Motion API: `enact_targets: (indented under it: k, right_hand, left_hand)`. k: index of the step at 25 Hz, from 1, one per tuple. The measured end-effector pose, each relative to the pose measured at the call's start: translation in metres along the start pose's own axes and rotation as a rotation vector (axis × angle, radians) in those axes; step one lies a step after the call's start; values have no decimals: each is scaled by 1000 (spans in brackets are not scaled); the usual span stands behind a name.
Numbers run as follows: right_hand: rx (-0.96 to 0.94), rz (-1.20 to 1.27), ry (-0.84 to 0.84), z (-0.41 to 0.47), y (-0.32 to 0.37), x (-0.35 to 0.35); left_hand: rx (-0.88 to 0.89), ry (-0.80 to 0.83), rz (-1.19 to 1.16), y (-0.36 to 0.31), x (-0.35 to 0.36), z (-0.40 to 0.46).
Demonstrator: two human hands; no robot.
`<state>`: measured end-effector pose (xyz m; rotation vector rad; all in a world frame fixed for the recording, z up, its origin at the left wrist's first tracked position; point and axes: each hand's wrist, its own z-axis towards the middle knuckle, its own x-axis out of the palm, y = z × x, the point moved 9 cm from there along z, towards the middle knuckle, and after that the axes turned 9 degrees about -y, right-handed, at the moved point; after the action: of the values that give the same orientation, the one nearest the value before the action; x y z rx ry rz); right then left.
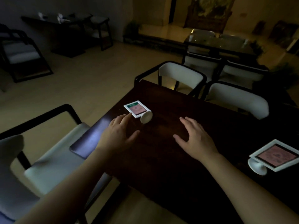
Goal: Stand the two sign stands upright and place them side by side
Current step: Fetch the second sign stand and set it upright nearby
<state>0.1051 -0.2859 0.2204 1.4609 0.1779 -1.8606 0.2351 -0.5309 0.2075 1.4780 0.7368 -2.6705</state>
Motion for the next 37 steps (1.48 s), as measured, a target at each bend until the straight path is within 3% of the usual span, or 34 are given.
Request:
enact_targets:
  k: [4, 9, 14, 20, 28, 33, 37]
  right_hand:
    - [25, -5, 21, 36, 43, 24]
    - [-25, -3, 29, 97, 64, 59]
    - [-61, 5, 86, 168, 55, 107]
    - [-9, -1, 182, 227, 28, 171]
    - [191, -43, 320, 257, -10, 264]
    - [448, 99, 374, 258, -27, 302]
    - [535, 185, 413, 254, -29, 315]
  left_hand:
    - [-37, -6, -19, 43, -12, 29]
    - [-183, 46, -70, 79, 24, 71]
    - [-323, 112, -119, 103, 80, 111]
    - [-405, 204, -16, 138, 150, 140]
    - [-550, 397, -74, 186, 246, 151]
    - [-713, 350, -293, 201, 270, 150]
    - [-816, 319, -467, 203, 281, 148]
